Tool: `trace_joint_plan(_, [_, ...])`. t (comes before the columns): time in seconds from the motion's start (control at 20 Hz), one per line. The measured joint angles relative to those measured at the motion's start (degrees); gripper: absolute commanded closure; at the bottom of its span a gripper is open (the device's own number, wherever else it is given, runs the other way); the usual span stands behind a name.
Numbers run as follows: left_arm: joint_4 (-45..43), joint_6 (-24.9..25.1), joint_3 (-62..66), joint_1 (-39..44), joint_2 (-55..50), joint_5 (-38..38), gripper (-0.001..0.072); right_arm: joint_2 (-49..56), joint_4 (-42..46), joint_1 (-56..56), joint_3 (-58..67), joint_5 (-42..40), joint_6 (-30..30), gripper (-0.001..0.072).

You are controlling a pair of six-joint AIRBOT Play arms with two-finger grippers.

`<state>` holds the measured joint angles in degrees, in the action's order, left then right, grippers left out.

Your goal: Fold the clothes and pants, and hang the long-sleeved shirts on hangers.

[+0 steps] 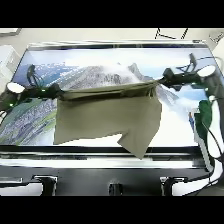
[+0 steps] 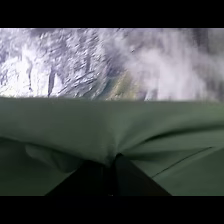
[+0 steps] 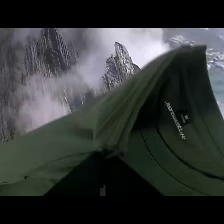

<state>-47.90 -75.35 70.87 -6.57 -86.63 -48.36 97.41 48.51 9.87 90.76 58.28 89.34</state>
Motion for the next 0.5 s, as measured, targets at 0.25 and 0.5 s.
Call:
trace_joint_plan(0.25, [0.4, 0.2, 1.6, -2.0, -3.1, -6.5, 0.0112, 2.4, 0.3, 0.3, 0.8, 4.3, 1.4, 0.0119])
trace_joint_plan(0.5, [-11.1, -3.3, 1.6, -12.0, -1.5, -28.9, 0.0124, -1.6, 13.6, 8.7, -1.9, 25.6, 1.3, 0.0138])
